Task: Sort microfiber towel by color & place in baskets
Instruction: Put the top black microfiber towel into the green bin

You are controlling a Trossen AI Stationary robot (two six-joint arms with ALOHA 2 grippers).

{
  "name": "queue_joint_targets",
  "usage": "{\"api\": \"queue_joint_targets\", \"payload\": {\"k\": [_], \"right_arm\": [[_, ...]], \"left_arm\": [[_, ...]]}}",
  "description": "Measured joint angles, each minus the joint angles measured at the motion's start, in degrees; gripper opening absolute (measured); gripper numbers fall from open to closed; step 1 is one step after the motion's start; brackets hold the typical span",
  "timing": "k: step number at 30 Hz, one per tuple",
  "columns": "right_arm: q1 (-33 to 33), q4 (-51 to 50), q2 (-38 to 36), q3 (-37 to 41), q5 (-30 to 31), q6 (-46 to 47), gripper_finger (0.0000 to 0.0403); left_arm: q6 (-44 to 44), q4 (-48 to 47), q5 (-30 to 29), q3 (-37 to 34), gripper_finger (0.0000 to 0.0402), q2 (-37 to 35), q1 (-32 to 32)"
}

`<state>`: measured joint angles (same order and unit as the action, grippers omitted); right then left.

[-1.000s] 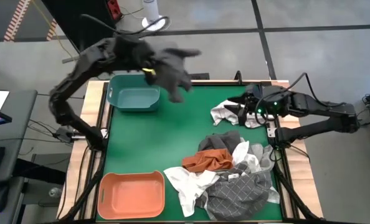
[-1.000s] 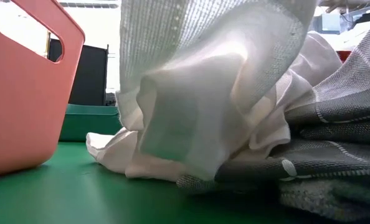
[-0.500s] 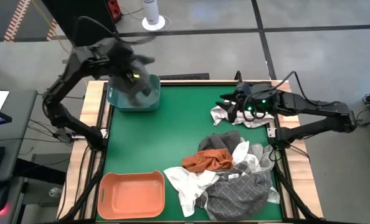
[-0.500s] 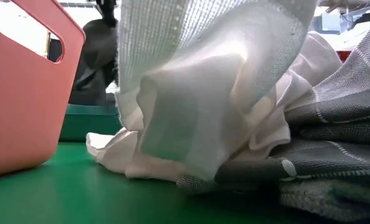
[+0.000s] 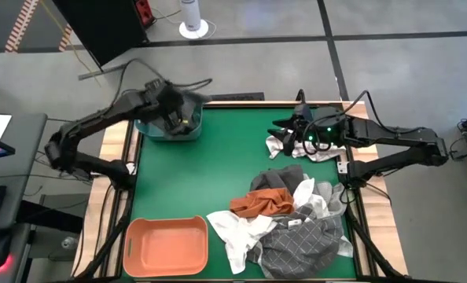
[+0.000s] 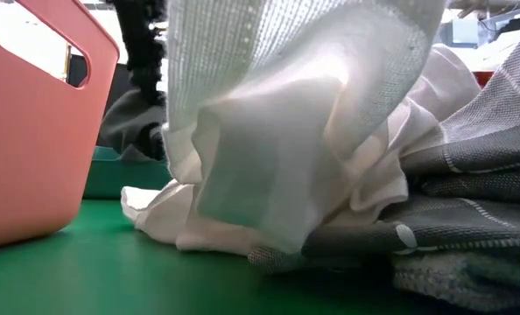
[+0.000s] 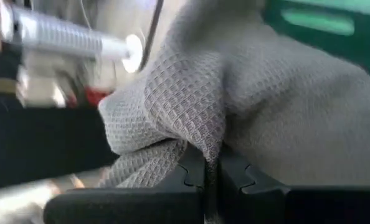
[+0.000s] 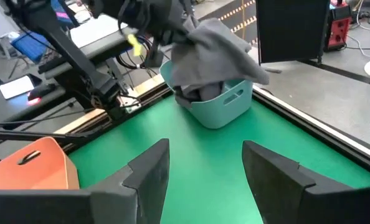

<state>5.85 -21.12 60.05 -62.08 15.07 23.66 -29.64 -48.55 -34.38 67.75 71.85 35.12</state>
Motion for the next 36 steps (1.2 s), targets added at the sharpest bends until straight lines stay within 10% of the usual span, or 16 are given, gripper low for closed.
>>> {"api": "queue_joint_targets", "payload": {"k": [8, 18, 36], "right_arm": [[-0.58, 0.28, -0.04, 0.00, 0.00, 0.48, 0.0227], [-1.36, 0.34, -0.04, 0.00, -0.04, 1.41, 0.0227], [-3.46, 0.76, -0.04, 0.00, -0.20, 3.23, 0.0227]], "left_arm": [[-30.88, 2.68, 8.90, -12.23, 0.0002, -7.50, 0.97], [-15.50, -1.93, 25.57, -11.19, 0.0001, -1.78, 11.07], [18.59, -19.10, 26.55, 7.98, 0.0013, 22.34, 16.09]]}}
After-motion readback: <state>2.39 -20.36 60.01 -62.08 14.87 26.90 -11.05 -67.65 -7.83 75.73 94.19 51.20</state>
